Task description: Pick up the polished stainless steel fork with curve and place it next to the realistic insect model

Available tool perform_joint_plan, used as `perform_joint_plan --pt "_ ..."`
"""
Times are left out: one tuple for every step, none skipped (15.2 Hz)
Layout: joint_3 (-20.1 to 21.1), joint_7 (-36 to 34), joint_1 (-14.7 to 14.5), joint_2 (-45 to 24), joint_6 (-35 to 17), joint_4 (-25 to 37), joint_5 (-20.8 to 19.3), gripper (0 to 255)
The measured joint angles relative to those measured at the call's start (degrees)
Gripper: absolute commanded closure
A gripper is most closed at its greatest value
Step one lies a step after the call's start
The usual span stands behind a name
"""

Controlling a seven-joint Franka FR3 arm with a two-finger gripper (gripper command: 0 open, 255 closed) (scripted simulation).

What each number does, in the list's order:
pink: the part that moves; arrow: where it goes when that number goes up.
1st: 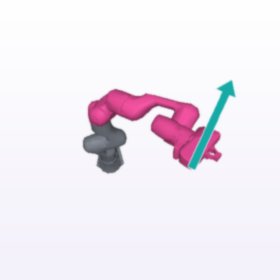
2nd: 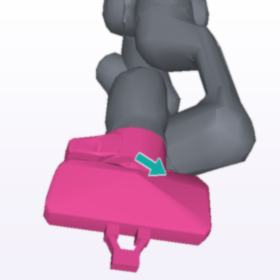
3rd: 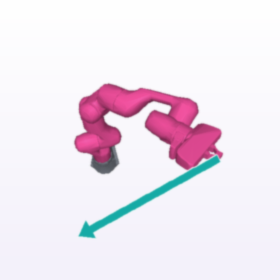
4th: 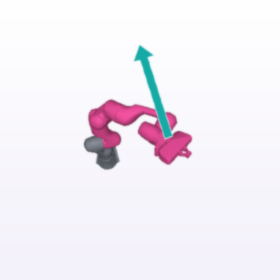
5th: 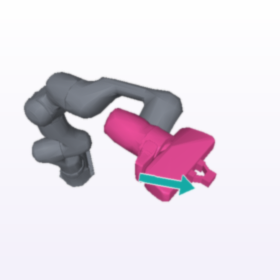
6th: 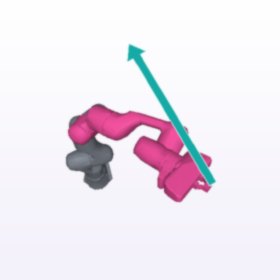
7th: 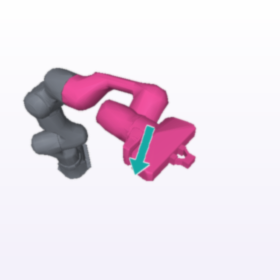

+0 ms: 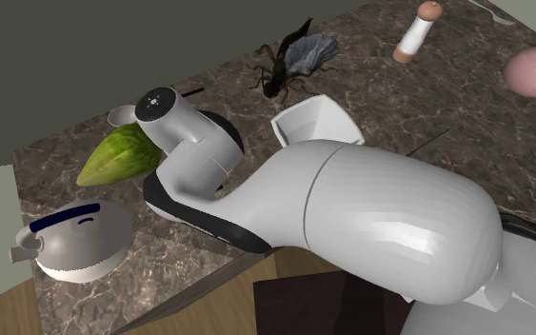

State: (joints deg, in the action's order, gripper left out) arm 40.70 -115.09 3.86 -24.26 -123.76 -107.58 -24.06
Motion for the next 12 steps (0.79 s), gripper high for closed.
perform_joint_plan --pt "0.0 0.0 0.0 0.0 0.0 0.0 0.0 255" --pt "0.0 -0.1 0.0 0.0 0.1 0.1 0.0 255" --pt "0.1 0.0 0.0 0.0 0.1 0.0 0.0 255" --pt "0.2 0.2 0.2 0.1 0.0 0.1 0.2 255" --pt "0.3 0.4 0.4 0.3 0.1 0.3 0.4 255" --pt "0.4 0.6 0.5 0.5 0.4 0.5 0.7 255" --pt "0.7 0.9 0.7 1.0 0.8 0.6 1.1 255" --pt "0.8 1.1 0.8 1.2 1.1 0.8 1.4 255" --pt "1.0 1.5 1.0 1.6 1.8 1.2 1.8 255" --pt "1.2 1.7 1.1 2.0 2.5 1.7 2.2 255" --pt "1.4 1.9 1.2 2.4 3.0 1.9 2.5 255" --pt "1.6 2.2 1.4 2.8 3.5 2.1 2.9 255"
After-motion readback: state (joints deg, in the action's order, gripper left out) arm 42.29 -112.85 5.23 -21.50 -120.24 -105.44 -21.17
